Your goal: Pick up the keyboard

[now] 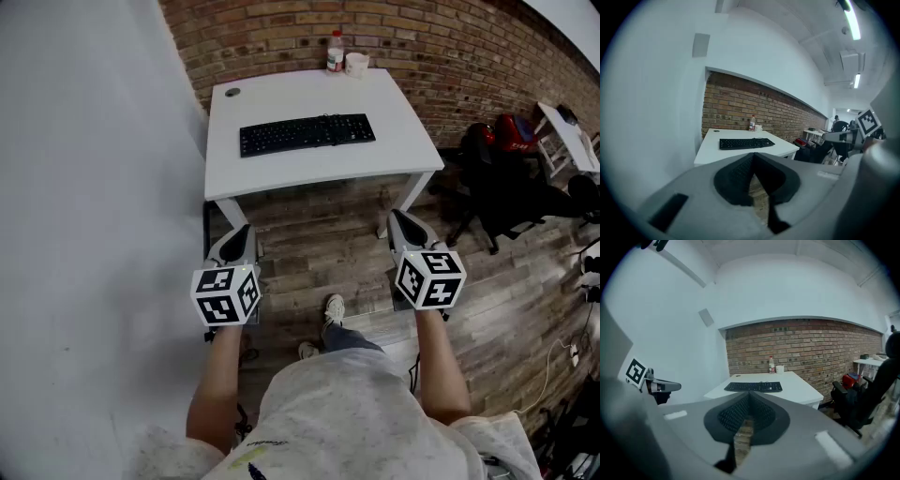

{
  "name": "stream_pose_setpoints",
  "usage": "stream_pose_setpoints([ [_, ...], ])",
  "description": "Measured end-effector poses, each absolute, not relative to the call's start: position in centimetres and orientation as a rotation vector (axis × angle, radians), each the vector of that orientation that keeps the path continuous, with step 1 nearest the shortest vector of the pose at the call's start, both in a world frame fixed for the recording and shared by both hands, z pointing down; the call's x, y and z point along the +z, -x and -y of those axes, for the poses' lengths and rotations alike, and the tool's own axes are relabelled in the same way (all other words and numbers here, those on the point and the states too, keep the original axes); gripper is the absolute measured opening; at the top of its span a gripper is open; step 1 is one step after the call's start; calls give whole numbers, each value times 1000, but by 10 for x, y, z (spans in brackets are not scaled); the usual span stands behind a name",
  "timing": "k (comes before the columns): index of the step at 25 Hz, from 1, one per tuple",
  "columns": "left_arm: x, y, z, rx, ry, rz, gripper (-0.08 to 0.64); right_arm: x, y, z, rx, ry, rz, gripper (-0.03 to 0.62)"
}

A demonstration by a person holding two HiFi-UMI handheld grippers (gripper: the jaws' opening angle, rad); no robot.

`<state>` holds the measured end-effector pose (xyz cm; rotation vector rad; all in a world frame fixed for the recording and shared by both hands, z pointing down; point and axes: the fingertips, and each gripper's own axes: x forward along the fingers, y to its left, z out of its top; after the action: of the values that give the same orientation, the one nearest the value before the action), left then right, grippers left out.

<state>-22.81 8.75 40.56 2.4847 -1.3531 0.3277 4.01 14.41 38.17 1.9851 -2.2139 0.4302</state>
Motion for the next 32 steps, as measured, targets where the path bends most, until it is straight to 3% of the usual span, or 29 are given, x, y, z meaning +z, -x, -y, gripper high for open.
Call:
stream_pose_setpoints([
  [19, 418, 218, -46, 358, -2470, 1362, -5, 394, -54, -104, 454, -2018, 2203, 11],
  [32, 425, 171, 36, 384, -2411, 1443, -5, 413, -113, -10, 522, -1969, 2251, 11],
])
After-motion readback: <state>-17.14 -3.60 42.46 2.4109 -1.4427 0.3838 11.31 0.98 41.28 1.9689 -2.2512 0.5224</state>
